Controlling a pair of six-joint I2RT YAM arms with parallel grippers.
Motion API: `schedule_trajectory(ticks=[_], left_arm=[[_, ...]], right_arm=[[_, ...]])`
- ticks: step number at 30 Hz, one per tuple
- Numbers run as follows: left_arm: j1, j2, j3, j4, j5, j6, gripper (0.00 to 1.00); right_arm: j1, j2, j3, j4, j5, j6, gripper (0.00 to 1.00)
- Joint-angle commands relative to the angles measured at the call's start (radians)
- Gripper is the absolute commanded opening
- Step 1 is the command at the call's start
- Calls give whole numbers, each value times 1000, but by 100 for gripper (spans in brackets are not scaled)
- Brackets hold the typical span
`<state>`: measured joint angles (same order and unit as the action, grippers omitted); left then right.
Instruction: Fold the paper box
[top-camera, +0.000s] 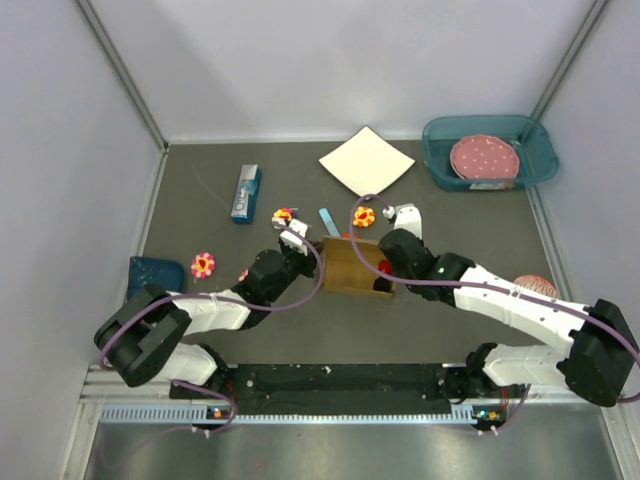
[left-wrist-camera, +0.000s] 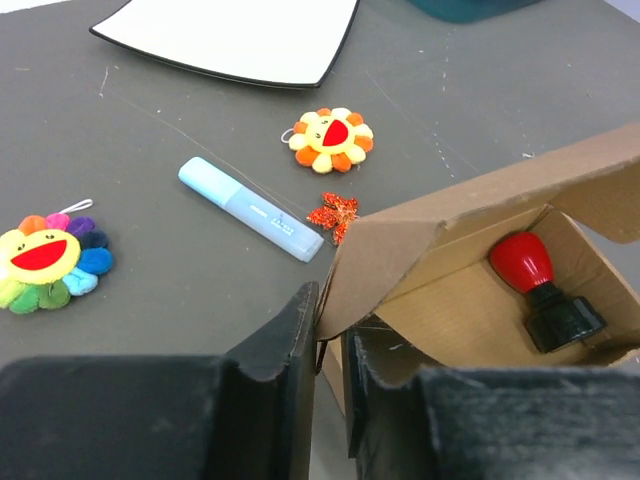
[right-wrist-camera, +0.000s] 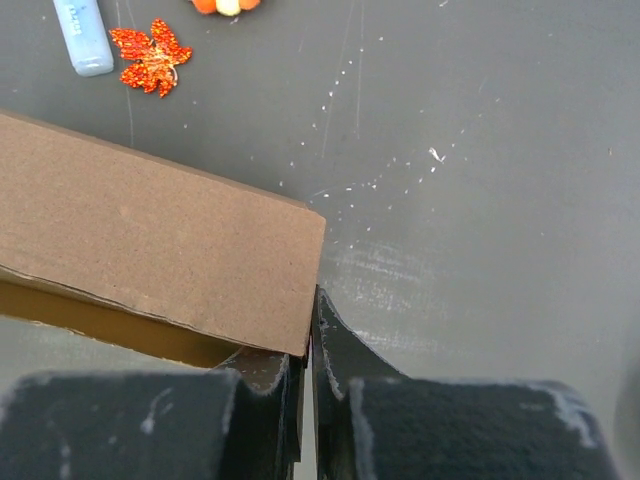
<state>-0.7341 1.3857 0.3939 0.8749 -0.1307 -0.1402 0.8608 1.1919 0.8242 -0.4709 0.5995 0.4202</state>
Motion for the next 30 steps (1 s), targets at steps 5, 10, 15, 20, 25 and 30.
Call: schedule_trajectory(ticks=[5,10,15,20,25,30], left_arm=[[2,-63,-46,42,42,-84,8],[-11,-68,-56,23,10,-128,0],[-34,-76,-64,13,-24,-174,0],[-62,-80,-64,-4,-44,-199,0],[-88,-85,-64,-27,-49,-242,0],[-110,-96,-70,-50,-53,-274,0]], right_arm=[[-9,-41,4,37,-47,71,0],[-9,-49,13,26,-87,143,0],[-9,-35,-11,25,-87,163,0],[-9,-40,-54,25,-78,183,0],[-9,-41,-94,26,-66,192,0],[-9,-57,-120,28,-64,206,0]])
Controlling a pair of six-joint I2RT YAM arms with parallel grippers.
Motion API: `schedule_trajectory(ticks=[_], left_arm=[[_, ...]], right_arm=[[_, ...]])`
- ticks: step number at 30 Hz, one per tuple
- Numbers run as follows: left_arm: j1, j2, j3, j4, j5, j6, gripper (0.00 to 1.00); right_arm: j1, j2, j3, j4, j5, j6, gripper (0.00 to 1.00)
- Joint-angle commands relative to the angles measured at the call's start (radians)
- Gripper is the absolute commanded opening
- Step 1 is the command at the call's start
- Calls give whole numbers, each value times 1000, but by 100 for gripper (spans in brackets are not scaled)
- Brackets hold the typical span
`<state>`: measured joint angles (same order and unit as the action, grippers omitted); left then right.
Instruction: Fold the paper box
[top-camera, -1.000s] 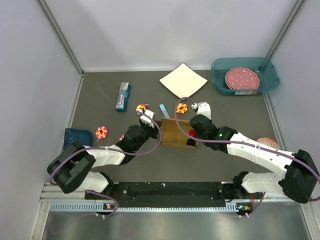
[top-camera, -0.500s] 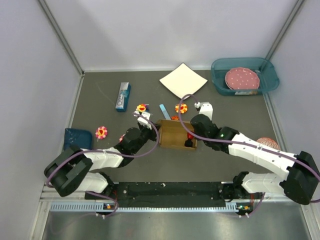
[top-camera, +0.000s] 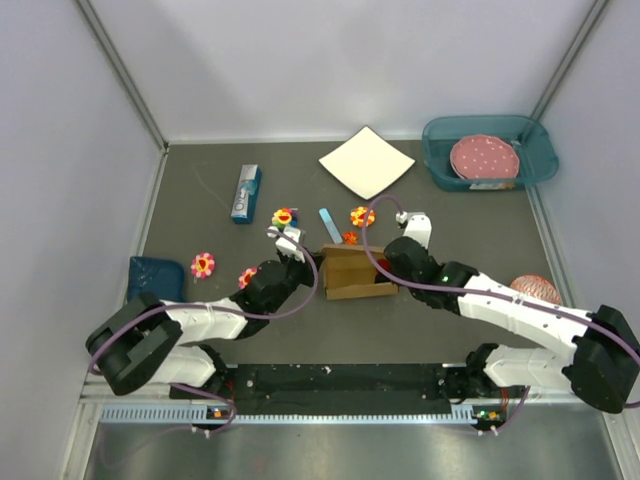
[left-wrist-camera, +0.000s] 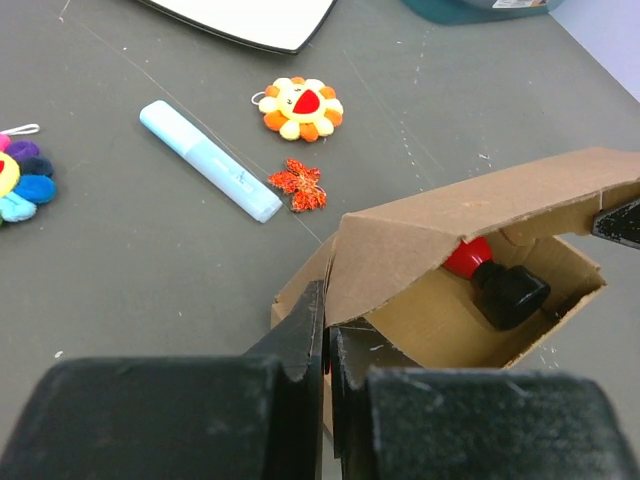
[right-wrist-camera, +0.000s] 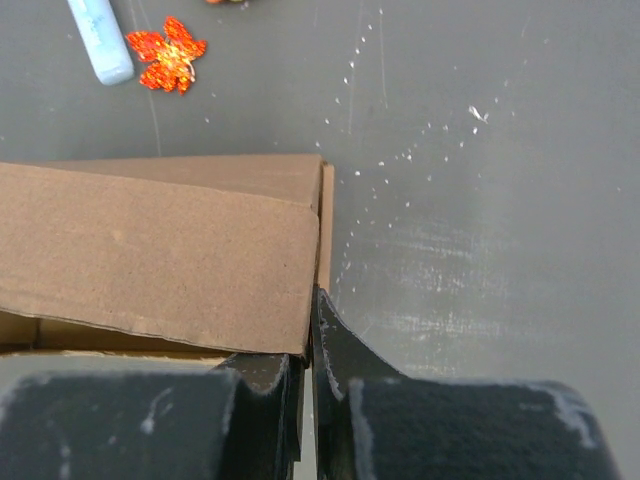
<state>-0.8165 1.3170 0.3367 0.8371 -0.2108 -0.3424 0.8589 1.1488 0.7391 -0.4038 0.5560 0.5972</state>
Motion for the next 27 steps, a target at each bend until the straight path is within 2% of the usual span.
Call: schedule_trajectory(ticks=[1,10,17,27], left_arm=[[-32,-27,-15,-15,25,-76,0],[-53,-82,-18,-13,-38,-92,0],[-65,-114,30,-69,-32,-139,0],[-87,-140,94,-223,-76,-283,0]], right_arm=[[-8,-20,-37,-38,-21,32,0],[12,-58,-38,-40,-8,24,0],[49,-58,-23,-43,15,24,0],[97,-52,-23,-56,56,46,0]])
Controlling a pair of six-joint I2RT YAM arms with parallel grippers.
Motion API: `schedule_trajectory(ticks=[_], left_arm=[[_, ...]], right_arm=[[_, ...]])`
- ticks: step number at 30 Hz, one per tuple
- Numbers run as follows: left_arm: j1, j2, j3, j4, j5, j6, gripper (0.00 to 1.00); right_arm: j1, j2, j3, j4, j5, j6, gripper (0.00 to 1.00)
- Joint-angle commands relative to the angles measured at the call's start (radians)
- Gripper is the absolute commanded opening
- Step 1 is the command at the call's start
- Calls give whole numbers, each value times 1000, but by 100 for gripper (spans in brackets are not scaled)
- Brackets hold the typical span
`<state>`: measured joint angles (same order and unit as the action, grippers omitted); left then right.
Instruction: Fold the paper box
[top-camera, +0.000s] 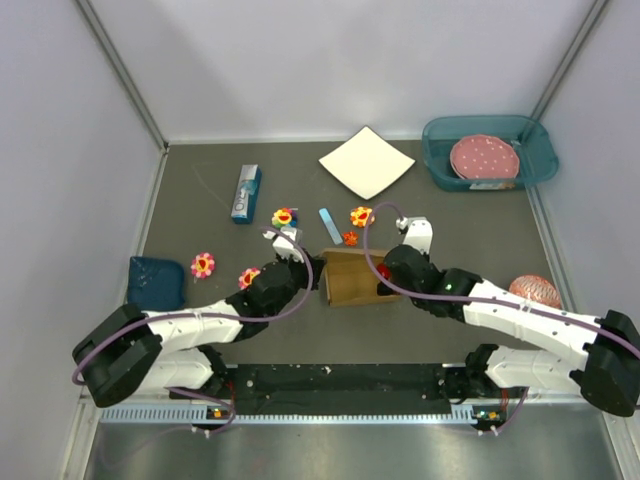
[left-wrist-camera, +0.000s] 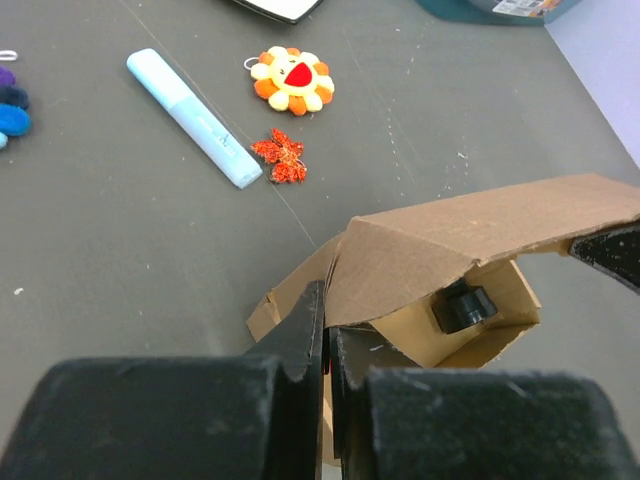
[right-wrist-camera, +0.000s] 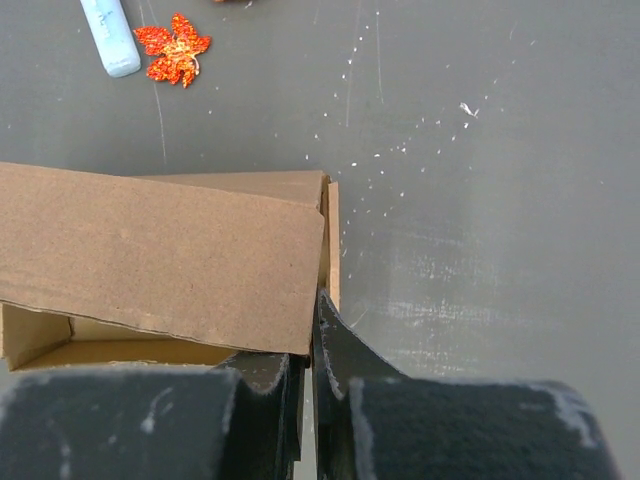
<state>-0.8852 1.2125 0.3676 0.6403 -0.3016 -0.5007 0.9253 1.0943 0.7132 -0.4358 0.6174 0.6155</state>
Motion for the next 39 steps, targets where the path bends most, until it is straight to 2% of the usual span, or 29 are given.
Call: schedule_trajectory(ticks=[1,8,14,24,32,39], left_arm=[[-20,-36,68,-57,12,-145,0],[-66,-25,125,-157,-50,-257,0],[-132,1,126,-153,-139,-268,0],[-172,38,71,-85,-185,-273,0],[-172,-10,76,-134,-246,-165,0],[-172,-19,125,-238,-303,-102,0]], right_arm=[[38,4,5,-29,-4,29,0],[66,9,2,-38,18,62,0],[70,-2,-9,-46,27,73,0],[73,-30,-29,-63,30,73,0],[73,-115,-23,-98,76,32,30],[73,-215,-8,-138,119,-20,41]])
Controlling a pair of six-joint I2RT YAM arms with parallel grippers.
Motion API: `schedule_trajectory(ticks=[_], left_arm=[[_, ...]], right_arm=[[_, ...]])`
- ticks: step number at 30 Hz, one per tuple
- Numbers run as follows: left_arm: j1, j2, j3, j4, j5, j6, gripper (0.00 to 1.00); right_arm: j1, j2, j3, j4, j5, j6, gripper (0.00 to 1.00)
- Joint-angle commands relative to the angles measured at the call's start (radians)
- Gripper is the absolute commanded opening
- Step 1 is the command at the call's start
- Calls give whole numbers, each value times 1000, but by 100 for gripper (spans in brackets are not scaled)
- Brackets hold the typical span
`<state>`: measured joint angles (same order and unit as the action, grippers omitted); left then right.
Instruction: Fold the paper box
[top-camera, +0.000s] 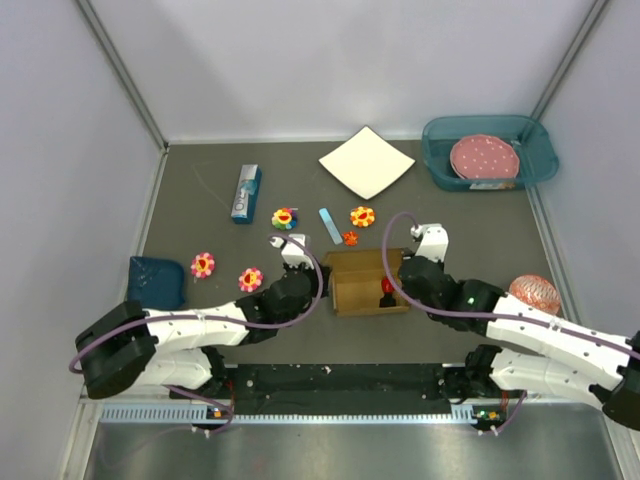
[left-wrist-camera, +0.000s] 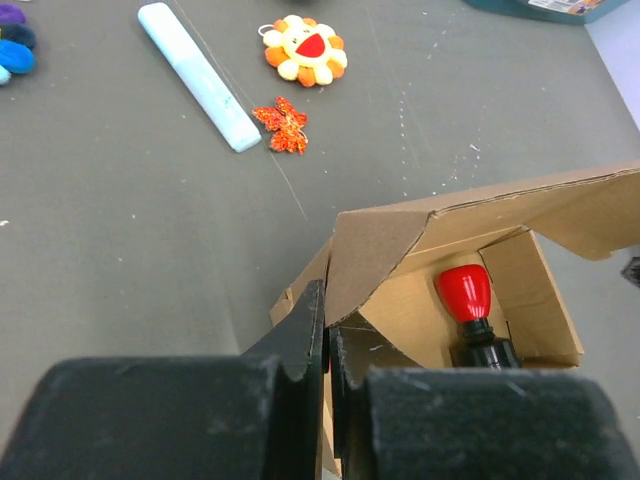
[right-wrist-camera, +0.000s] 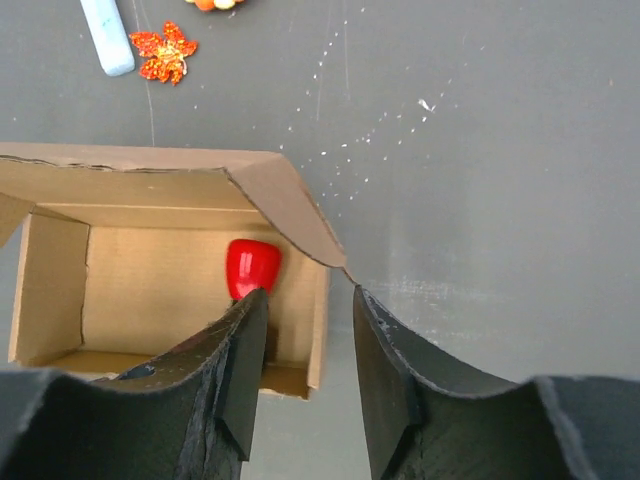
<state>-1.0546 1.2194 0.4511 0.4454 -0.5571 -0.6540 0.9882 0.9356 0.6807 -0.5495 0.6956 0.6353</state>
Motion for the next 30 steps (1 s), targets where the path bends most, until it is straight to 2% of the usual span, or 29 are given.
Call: schedule_trajectory(ticks=[1,4,8,16,22,30], left_arm=[[-2,-29,43,-45,-50,65,0],[-2,-31,44,-48,-66,85,0],[-2,-31,50,-34,-81,132,0],[-2,-20,72,-10,-53,249,0],[-2,-23,46,15,-55,254,0],[-1,-23,37,24,-43,266,0]], right_arm=[[10,-81,29,-30,44,-45,41],[10,-128,22,-50,59,-62,45],[9,-132,16,-46,71,-109,56],[-16,-87,-29,52,-21,-152,56],[-37,-60,-75,135,-65,-164,55],[-46,-27,-110,241,-48,-183,55]])
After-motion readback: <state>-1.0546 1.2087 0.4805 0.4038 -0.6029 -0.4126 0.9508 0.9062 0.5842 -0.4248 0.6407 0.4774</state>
